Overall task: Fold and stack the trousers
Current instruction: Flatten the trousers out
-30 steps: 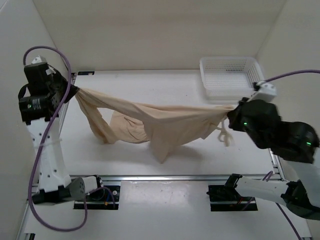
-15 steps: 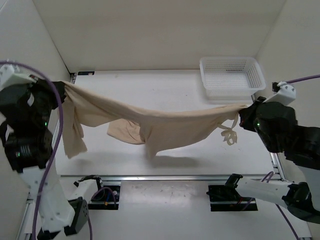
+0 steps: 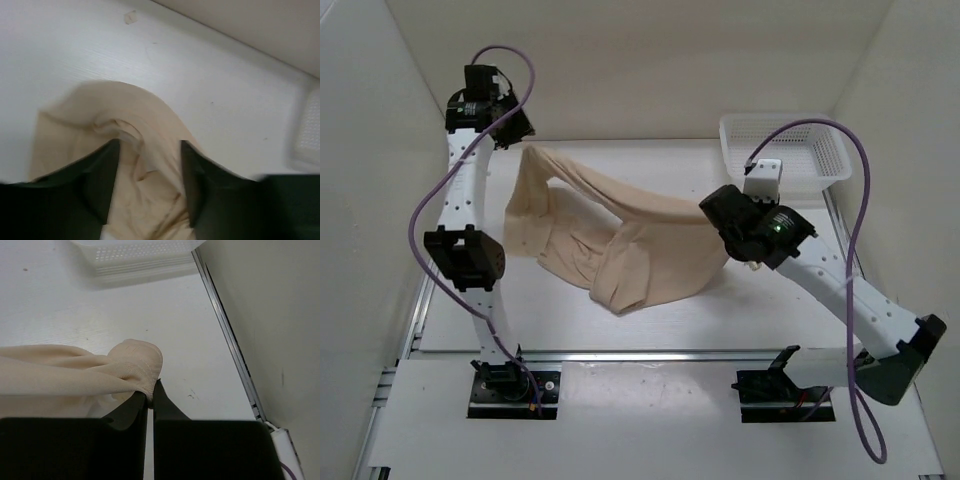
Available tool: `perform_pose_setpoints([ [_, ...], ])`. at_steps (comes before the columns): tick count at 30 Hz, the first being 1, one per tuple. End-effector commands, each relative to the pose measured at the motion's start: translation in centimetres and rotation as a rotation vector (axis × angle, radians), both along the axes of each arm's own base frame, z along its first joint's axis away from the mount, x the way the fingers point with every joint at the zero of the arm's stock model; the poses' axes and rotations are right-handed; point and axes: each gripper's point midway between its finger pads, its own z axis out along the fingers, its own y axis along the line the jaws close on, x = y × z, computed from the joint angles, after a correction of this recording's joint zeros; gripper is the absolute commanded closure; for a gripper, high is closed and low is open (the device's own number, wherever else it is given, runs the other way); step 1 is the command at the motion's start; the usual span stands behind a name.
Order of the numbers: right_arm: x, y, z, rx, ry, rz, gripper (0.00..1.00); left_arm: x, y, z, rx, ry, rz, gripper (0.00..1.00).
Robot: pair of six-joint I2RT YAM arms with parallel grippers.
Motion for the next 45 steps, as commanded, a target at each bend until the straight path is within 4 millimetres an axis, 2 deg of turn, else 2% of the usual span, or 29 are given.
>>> perform_pose_setpoints([
  [1,2.8,-0.5,-1.0,0.064,-0.009,-0.033,1.0,-1.3,-1.5,4.8,0.03,-0.076,-0.065,0.29],
  [2,3.3,-0.6,-2.1,0.09,0.026,-0.032,1.0,-1.5,-1.9,3.9,0.013,-0.043,-0.086,0.12],
  [3,4.0,-2.2,-3.2,0.121,0.057,-0.085,1.0,-1.8,-1.9,2.4,0.012,0.004,-0.086,0.08],
  [5,4.9,-2.8,-5.8,0.172,0.124,-0.097,1.0,-3.7,-2.4,1.9,0.01,0.039,-0.096,0.05],
  [6,5.3,-3.8,-6.8,0.228,0.163,-0.104,1.0,-4.7,-2.2,-1.2,0.014,0.119,-0.089,0.04],
  [7,6.1,-3.9,-8.2,0.255,0.196,-0.1,1.0,-6.3,-2.2,-0.1,0.015,0.092,-0.089,0.04],
  [8,6.4,-4.4,-9.3,0.267,0.241,-0.09,0.91,-6.6,-2.2,-0.5,0.007,0.081,-0.082,0.04],
  [9,6.6,-5.8,-10.4,0.289,0.284,-0.111,0.69,-8.4,-2.0,-4.2,0.006,0.174,-0.068,0.04],
  [10,7.2,-4.8,-12.2,0.35,0.366,-0.068,0.39,-9.8,-2.0,-3.8,-0.003,0.162,-0.06,0.08],
  [11,7.4,-5.6,-12.3,0.37,0.394,-0.092,0.1,-10.5,-2.0,-4.9,-0.003,0.175,-0.06,0.11],
  [12,7.4,-5.7,-12.7,0.375,0.416,-0.1,0.06,-12.4,-1.9,-8.4,-0.015,0.266,-0.034,0.15],
  [14,7.0,-5.7,-12.7,0.397,0.407,-0.091,0.02,-14.5,-2.1,-10.0,-0.028,0.3,-0.033,0.17],
  [15,6.6,-5.2,-11.7,0.468,0.37,-0.063,0.02,-15.3,-2.2,-11.2,-0.045,0.328,-0.014,0.17],
  [16,6.0,-5.1,-11.5,0.509,0.363,-0.058,0.02,-16.9,-2.2,-13.7,-0.053,0.393,-0.002,0.14],
  [17,5.2,-5.7,-12.2,0.546,0.366,-0.071,0.04,-17.9,-2.2,-14.2,-0.06,0.409,0.008,0.12],
  [18,4.7,-5.7,-11.2,0.594,0.324,-0.055,0.04,-18.3,-2.5,-14.9,-0.075,0.418,0.01,0.08],
  [19,4.0,-5.4,-11.4,0.633,0.33,-0.04,0.05,-19.4,-2.9,-16.8,-0.106,0.467,0.021,0.06],
  [22,1.6,-3.0,-12.8,0.786,0.371,0.041,0.09,-20.2,-4.1,-19.3,-0.178,0.511,0.014,0.0],
  [23,0.6,-2.3,-14.6,0.821,0.411,0.044,0.09,-20.1,-4.4,-20.3,-0.181,0.53,0.016,0.0],
  [24,-0.2,-1.0,-14.9,0.891,0.433,0.077,0.09,-20.2,-4.4,-21.1,-0.181,0.542,0.017,0.0],
  [26,-1.6,0.1,-17.1,0.957,0.467,0.086,0.09,-20.4,-4.6,-22.7,-0.196,0.592,0.026,0.0],
  [28,-2.2,1.0,-17.8,1.019,0.48,0.09,0.1,-19.9,-4.8,-23.3,-0.189,0.598,0.031,0.01],
  [32,-2.3,0.7,-19.5,1.023,0.493,0.057,0.21,-19.2,-5.2,-23.8,-0.172,0.604,0.032,0.07],
  [35,-1.7,0.1,-20.8,1.0,0.521,0.014,0.32,-18.3,-5.8,-24.3,-0.162,0.617,0.027,0.18],
  [36,-1.1,0.1,-21.0,1.0,0.511,0.02,0.37,-18.1,-5.8,-25.1,-0.16,0.64,0.029,0.27],
  [39,0.4,0.1,-21.4,1.0,0.504,0.024,0.38,-17.5,-6.1,-25.7,-0.147,0.65,0.026,0.44],
  [42,1.2,0.1,-22.9,1.002,0.555,-0.005,0.37,-17.6,-6.1,-26.1,-0.132,0.66,0.024,0.73],
  [43,1.6,0.1,-23.0,0.995,0.554,0.005,0.37,-17.6,-6.0,-26.1,-0.125,0.659,0.029,0.88],
  [45,2.0,-0.2,-23.5,0.978,0.557,0.0,0.39,-17.3,-6.0,-25.9,-0.118,0.649,0.017,0.9],
])
